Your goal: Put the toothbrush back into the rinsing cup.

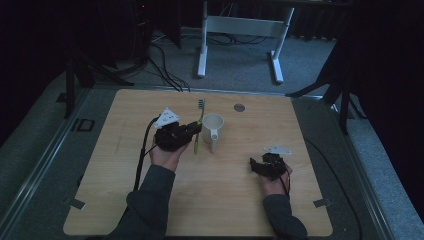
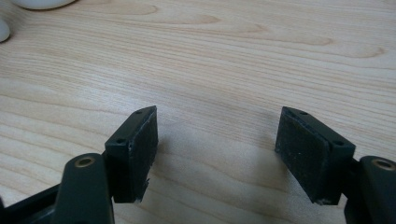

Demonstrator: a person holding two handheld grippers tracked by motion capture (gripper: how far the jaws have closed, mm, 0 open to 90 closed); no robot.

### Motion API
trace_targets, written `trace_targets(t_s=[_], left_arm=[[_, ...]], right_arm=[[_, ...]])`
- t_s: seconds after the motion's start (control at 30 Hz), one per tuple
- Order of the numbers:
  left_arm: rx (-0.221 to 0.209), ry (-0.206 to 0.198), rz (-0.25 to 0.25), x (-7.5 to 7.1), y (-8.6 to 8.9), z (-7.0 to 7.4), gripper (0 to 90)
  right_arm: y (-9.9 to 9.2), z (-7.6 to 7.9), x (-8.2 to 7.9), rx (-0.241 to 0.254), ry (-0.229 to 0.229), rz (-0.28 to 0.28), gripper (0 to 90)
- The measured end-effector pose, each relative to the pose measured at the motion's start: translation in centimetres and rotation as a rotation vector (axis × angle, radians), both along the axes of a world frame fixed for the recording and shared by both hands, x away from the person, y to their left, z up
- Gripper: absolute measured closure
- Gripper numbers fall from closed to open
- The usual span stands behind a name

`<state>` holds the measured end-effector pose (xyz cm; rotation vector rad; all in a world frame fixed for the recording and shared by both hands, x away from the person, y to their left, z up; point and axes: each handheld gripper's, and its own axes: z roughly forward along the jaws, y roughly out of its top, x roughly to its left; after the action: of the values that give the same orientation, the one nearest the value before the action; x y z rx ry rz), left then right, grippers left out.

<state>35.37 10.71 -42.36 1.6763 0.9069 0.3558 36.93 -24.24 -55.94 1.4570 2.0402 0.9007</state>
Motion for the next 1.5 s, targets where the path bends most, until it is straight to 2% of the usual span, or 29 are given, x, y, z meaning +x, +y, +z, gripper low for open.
trace_targets(t_s=[0.4, 0.63, 0.9, 1.5], left_arm=[[-0.015, -0.033, 0.003, 0.3, -0.7, -0.1, 80.6], [-0.027, -0.073, -0.003, 0.3, -0.9, -0.1, 80.6], [-0.035, -0.101, -0.01, 0.4, -1.2, -0.3, 80.6], [-0.071, -0.108, -0.001, 0.9, -1.5, -0.6, 80.6]], right_arm=[[0.0, 0.0, 0.0, 0.002, 0.001, -0.001, 29.4], [0.0, 0.0, 0.0, 0.001, 0.001, 0.0, 29.4], [0.0, 0.0, 0.0, 0.001, 0.001, 0.0, 29.4], [0.0, 0.0, 0.0, 0.002, 0.001, -0.001, 29.4]])
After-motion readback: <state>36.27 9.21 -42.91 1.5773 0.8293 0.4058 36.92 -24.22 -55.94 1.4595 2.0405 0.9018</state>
